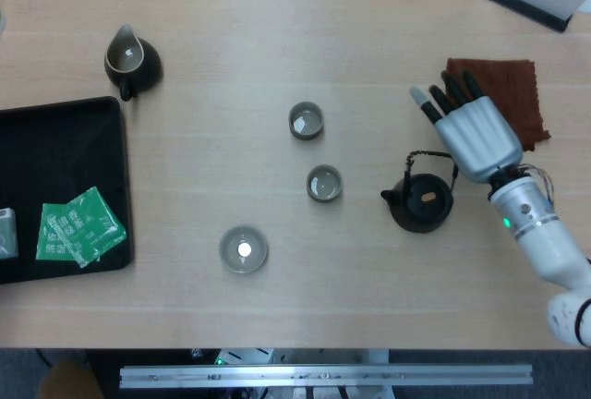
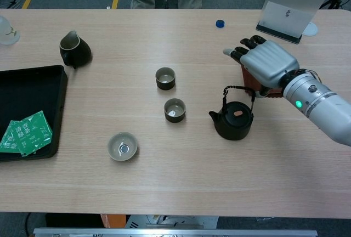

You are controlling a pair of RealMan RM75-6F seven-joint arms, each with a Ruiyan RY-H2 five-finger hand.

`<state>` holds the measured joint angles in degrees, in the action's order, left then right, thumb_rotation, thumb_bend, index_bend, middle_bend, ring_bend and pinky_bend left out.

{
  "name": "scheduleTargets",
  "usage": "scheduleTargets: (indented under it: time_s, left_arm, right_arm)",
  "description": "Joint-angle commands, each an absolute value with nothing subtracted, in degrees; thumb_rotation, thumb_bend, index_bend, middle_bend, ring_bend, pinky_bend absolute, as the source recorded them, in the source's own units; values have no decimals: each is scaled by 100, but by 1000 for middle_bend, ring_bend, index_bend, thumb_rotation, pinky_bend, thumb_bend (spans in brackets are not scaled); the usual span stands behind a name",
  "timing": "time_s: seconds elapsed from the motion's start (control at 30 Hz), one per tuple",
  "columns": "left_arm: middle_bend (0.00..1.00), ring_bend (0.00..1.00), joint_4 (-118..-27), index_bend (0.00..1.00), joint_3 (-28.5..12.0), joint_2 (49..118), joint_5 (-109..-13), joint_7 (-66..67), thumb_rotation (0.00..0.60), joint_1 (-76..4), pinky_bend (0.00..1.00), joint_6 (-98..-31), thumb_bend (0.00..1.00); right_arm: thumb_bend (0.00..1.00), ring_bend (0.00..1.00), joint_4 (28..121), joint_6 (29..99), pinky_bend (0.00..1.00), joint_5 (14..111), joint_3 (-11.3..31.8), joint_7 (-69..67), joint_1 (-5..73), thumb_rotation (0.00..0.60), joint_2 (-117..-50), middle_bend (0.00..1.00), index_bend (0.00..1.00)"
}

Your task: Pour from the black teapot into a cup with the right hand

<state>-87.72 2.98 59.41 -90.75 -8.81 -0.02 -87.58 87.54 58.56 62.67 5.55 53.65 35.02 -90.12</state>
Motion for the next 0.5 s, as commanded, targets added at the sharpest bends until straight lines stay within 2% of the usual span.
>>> scheduleTargets:
  time_s: [0.03, 0.17, 0.33, 0.5]
  left_arm:
    - [180, 7, -8757, 132, 294, 5941, -9050, -897, 600, 8, 45, -8754, 380]
    - [180, 7, -8747, 131, 284, 5935, -9025, -907, 600, 12, 45, -8747, 379]
    - [180, 7, -8769, 131, 287, 5946, -9049, -894, 600, -4, 45, -8723, 380]
    - [180, 7, -8819, 132, 286, 5961, -9097, -836, 600, -32, 45, -8708, 379]
  right_arm:
    - [0, 48, 8634, 5842, 82, 6165, 626, 5407, 3614, 600, -9139, 164, 53]
    - [0, 47, 8663, 5854, 82, 6060, 671, 5377, 3682, 600, -9108, 164, 53]
    - [0, 69, 9243, 5723, 82, 5902, 717, 4967, 3666, 600, -8632, 211, 60]
    - [0, 144, 9845, 5321, 82, 5834, 779, 3996, 3619, 600, -8027, 307, 167]
